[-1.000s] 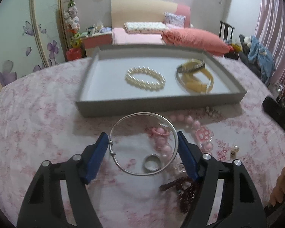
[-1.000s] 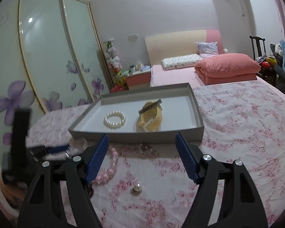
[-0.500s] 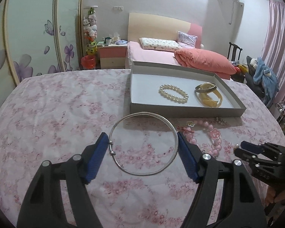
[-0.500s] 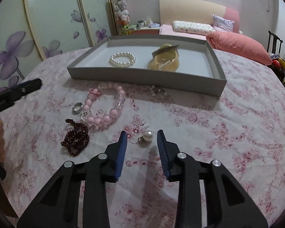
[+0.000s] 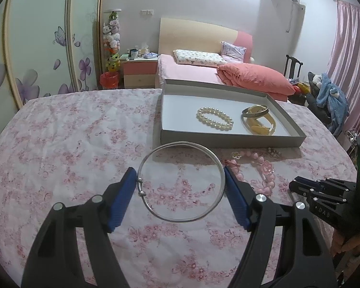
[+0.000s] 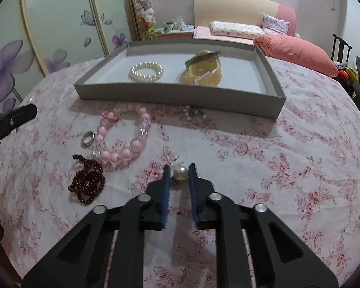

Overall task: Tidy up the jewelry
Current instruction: 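Grasp the large silver bangle with the left tool while the right tool grasps the pearl earring, then carry the silver bangle and pearl earring over the tray with both tools, then lower both tools into the tray and open them to release the items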

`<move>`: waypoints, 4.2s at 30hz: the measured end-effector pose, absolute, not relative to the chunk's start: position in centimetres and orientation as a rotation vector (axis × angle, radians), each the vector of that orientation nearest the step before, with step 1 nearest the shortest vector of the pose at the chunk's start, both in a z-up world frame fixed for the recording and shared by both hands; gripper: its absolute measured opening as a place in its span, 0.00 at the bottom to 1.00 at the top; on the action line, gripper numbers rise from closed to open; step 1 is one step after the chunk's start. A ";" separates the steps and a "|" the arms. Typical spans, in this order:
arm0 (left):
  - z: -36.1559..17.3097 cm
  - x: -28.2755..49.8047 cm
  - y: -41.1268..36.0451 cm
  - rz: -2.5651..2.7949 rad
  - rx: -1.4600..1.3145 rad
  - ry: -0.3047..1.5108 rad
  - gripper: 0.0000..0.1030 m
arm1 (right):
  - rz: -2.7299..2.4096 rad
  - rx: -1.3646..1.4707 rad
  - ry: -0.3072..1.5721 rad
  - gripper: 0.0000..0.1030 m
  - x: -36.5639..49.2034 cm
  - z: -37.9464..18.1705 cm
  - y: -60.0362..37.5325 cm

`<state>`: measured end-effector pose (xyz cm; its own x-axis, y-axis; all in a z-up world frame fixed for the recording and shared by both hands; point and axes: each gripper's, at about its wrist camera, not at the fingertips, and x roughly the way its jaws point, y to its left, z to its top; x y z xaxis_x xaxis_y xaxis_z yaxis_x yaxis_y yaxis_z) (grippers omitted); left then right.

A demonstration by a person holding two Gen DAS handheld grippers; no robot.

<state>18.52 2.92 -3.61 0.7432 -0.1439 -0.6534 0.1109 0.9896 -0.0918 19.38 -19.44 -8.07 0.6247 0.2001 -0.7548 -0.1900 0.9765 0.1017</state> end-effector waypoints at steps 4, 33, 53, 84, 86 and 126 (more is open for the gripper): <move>-3.0 17.9 2.9 -0.142 -0.060 0.692 0.68 | 0.219 0.043 0.802 0.15 18.9 -6.7 -19.8; 2.1 12.4 -1.6 -0.129 -0.006 0.316 0.68 | 0.117 -0.026 0.088 0.15 11.6 2.2 -18.4; 2.3 11.7 -2.0 -0.123 -0.004 0.267 0.68 | 0.105 0.002 0.055 0.15 11.2 1.9 -19.0; 2.5 22.8 -4.0 -0.086 -0.061 0.305 0.68 | 0.077 0.077 0.112 0.15 21.2 2.3 -19.9; 2.0 24.5 -4.2 -0.083 -0.063 0.328 0.68 | 0.086 0.081 0.146 0.15 22.8 1.8 -19.7; -3.2 32.8 -3.9 -0.161 -0.141 0.585 0.69 | 0.136 0.237 0.412 0.43 28.8 -1.7 -22.4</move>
<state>32.78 -3.91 -3.22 0.8219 -0.1906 -0.5369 0.1109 0.9779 -0.1774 28.76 -22.43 -1.70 0.9077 0.1785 -0.3799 -0.0829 0.9635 0.2547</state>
